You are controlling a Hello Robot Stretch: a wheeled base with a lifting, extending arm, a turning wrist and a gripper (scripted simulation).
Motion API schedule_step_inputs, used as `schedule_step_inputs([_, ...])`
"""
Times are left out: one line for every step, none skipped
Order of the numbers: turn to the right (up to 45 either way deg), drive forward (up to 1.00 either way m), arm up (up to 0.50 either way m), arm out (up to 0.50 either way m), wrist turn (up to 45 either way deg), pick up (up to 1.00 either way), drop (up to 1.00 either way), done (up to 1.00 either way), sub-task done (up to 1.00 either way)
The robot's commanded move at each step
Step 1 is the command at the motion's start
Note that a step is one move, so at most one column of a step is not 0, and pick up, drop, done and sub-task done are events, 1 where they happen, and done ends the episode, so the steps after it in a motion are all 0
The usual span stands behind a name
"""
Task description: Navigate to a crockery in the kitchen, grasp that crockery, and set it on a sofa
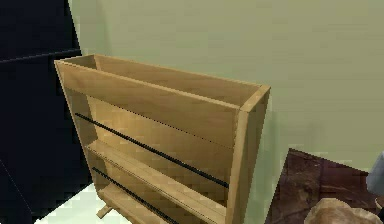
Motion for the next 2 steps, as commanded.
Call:
schedule_step_inputs([0.0,0.00,0.38,0.00,0.0,0.00,0.00,0.00,0.00])
schedule_step_inputs([0.0,0.00,0.00,0.30,0.0,0.00,0.00,0.00,0.00])
